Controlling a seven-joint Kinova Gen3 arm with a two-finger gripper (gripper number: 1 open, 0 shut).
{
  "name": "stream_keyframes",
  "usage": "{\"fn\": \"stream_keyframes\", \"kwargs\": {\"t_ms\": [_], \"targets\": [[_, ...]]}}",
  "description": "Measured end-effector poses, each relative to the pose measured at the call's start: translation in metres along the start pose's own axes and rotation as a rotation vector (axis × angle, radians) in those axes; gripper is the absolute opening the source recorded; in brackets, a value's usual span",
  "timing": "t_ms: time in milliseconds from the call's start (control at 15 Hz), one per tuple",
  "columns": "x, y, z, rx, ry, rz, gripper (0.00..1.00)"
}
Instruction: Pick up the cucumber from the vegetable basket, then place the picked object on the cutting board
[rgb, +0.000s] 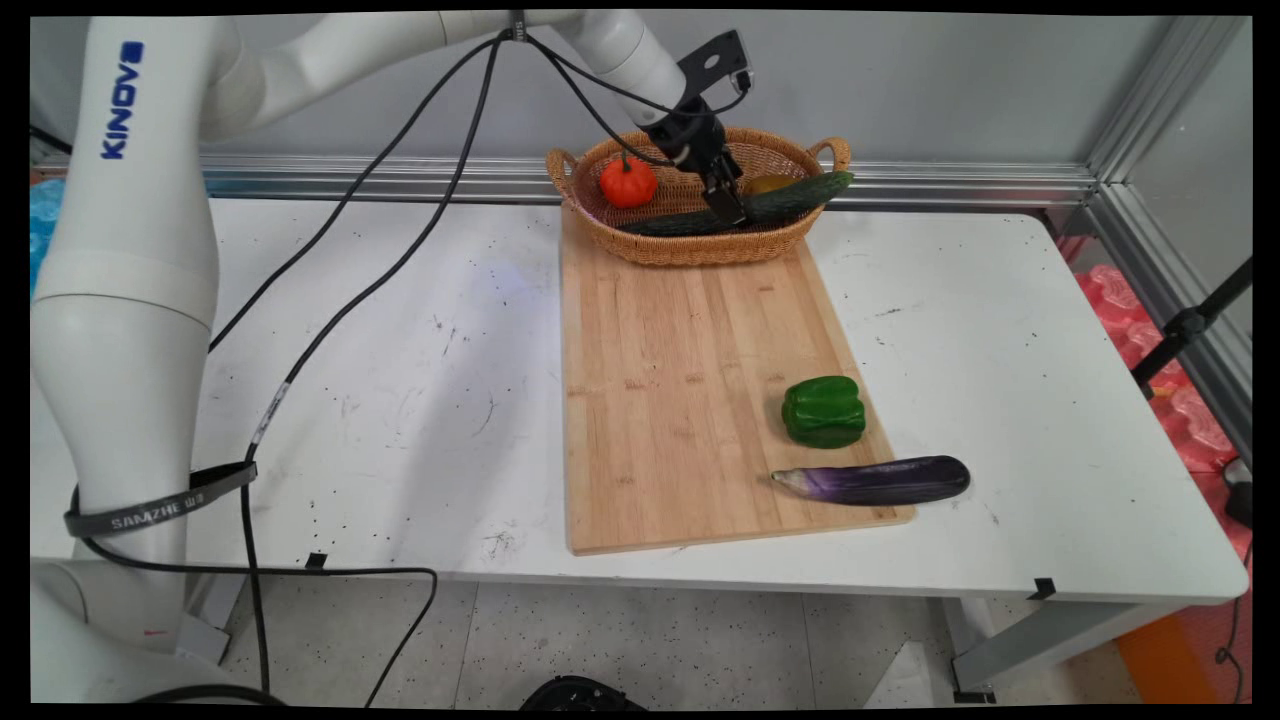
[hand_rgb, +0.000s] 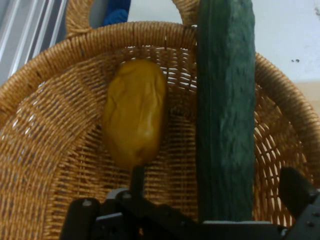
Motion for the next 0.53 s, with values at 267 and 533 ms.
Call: {"fn": "stream_keyframes", "kwargs": {"t_ms": [267, 533], "targets": [[-0.002, -0.004, 0.008, -0.014, 0.005, 0.008, 0.00], [-0.003, -0.006, 0.013, -0.032, 0.007, 0.018, 0.00]]}}
